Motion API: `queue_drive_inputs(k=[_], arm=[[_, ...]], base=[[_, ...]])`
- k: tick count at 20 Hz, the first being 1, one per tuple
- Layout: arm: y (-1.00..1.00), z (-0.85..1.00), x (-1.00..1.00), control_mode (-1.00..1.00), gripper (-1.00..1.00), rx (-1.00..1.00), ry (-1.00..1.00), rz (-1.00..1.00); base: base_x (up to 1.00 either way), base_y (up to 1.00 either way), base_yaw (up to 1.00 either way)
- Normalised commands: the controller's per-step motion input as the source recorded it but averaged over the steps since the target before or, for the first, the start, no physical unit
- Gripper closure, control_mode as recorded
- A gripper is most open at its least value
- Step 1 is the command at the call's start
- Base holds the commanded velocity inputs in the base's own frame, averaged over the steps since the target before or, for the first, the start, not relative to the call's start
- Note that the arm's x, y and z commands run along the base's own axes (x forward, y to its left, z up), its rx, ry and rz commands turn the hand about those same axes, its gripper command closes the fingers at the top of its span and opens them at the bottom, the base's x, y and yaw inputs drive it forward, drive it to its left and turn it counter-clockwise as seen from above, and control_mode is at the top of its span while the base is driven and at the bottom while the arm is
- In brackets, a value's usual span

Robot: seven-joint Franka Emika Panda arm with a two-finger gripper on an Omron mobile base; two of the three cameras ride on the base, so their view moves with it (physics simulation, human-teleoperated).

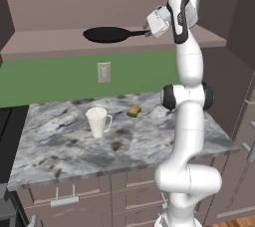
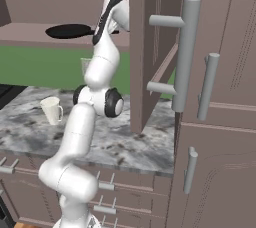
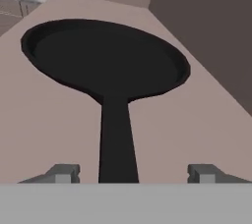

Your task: Pick the pan from the cabinet and place it on the stove. Then turn on the stove burner for the pan.

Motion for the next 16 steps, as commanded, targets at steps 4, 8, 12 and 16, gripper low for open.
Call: queue_drive_inputs(k=[4,8,12,16], arm=[[0.0,-0.27,0.0,-1.0,-1.0,-0.05,0.0,0.03],[0.0,-0.29,0.0,-1.0,-1.0,-0.06,0.0,0.01],[0.0,-0.32,0.0,-1.0,-1.0,-0.09,0.04,0.0],[0.0,-0.49,0.0,-1.0,1.0,-0.11,0.17,0.0]], base=[[0.0,0.0,0.0],[0.0,0.0,0.0],[0.0,0.0,0.0],[0.0,0.0,0.0]])
